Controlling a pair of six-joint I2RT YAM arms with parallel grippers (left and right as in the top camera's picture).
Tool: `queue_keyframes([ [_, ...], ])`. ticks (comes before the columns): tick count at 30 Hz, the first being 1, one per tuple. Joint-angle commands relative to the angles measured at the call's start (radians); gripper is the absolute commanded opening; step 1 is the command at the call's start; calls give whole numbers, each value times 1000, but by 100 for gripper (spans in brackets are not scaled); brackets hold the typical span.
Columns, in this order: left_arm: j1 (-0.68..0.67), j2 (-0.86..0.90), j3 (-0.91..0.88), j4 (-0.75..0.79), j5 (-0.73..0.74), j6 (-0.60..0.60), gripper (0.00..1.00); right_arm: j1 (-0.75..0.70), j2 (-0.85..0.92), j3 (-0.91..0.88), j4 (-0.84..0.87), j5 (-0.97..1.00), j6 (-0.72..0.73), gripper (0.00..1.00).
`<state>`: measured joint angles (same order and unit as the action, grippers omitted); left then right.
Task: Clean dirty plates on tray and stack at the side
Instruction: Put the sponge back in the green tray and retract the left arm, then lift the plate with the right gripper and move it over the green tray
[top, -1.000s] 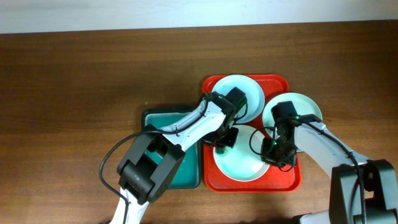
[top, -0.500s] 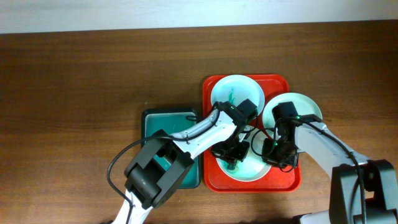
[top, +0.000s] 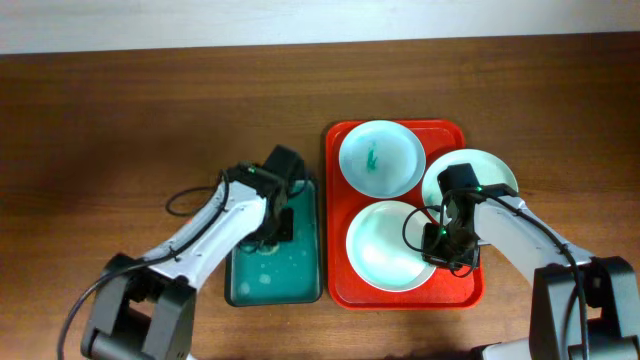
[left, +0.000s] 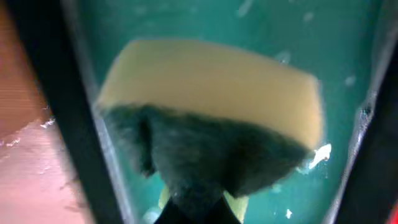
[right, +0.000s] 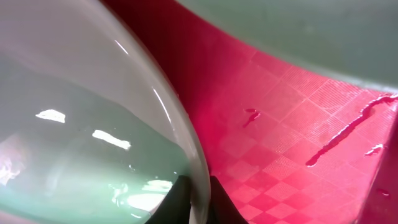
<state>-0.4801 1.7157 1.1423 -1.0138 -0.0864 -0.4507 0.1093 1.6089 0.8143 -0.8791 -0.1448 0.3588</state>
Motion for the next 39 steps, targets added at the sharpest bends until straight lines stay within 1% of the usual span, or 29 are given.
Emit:
queue_keyframes([
  [1, 1, -10, -77, 63, 18, -16, 19, 2, 23, -23, 3, 41, -12, 10],
  [3, 1, -10, -75, 79, 19, -16, 27, 2, 22, -23, 0, 41, -14, 10],
  [5, 1, -17, -71, 64, 43, -16, 45, 2, 9, 3, -72, 23, -68, 9],
  [6, 2, -55, -34, 15, 46, -16, 49, 2, -35, 47, -137, 23, -99, 9],
  [7, 5, -78, -11, -8, 46, -16, 50, 2, -71, 74, -166, 23, -106, 9],
  [8, 19, -137, 44, -57, 46, -16, 60, 2, -135, 119, -204, 22, -108, 9],
  [9, 52, -223, 108, -109, 46, -16, 93, 2, -214, 173, -236, 22, -109, 4],
  [10, 78, -281, 139, -130, 45, -16, 100, 2, -264, 214, -261, 21, -109, 4],
  [11, 107, -352, 157, -138, 45, -16, 99, 7, -303, 257, -291, 17, -109, 4],
  [13, 167, -502, 157, -138, 45, -16, 99, 81, -328, 336, -341, -1, -108, 4],
  [14, 184, -557, 157, -138, 45, -6, 99, 86, -319, 333, -340, 13, -108, 17],
  [15, 184, -586, 156, -142, 46, 36, 99, 69, -294, 332, -337, 34, -108, 25],
  [16, 184, -595, 156, -150, 45, 48, 99, 43, -272, 328, -337, 31, -108, 30],
  [17, 184, -596, 156, -163, 43, 56, 99, -17, -222, 313, -336, 15, -111, 31],
  [18, 184, -593, 156, -178, 41, 56, 99, -86, -160, 280, -319, -100, -210, 32],
  [19, 184, -590, 156, -177, 41, 56, 99, -113, -128, 261, -309, -165, -260, 35],
  [21, 184, -586, 156, -176, 42, 55, 100, -171, -23, 182, -234, -189, -276, 37],
  [22, 184, -586, 156, -177, 42, 55, 100, -169, -1, 155, -178, -179, -276, 37],
  [23, 184, -586, 156, -177, 42, 55, 99, -162, 6, 126, -126, -152, -269, 37],
  [25, 184, -586, 156, -177, 42, 55, 99, -161, 6, 53, -18, -80, -183, 37],
  [26, 184, -586, 156, -177, 42, 55, 99, -161, 6, 31, 10, -84, -181, 36],
  [27, 184, -586, 156, -177, 42, 55, 99, -161, 6, 9, 40, -89, -181, 33],
  [28, 184, -586, 156, -177, 42, 55, 99, -161, 6, -29, 82, -91, -182, 21],
  [29, 184, -586, 156, -177, 42, 55, 99, -161, 6, -55, 102, -91, -181, 18],
  [30, 184, -586, 156, -177, 42, 55, 99, -161, 6, -65, 109, -111, -182, 9],
  [31, 184, -586, 156, -177, 42, 55, 99, -161, 6, -58, 108, -115, -182, 4],
  [33, 184, -586, 156, -177, 42, 55, 99, -161, 4, -19, 51, -117, -182, 4],
  [37, 184, -586, 156, -177, 42, 55, 99, -154, -95, 169, -202, -117, -182, 4],
  [39, 184, -586, 156, -177, 42, 55, 99, -91, -143, 211, -239, -168, -181, 4],
])
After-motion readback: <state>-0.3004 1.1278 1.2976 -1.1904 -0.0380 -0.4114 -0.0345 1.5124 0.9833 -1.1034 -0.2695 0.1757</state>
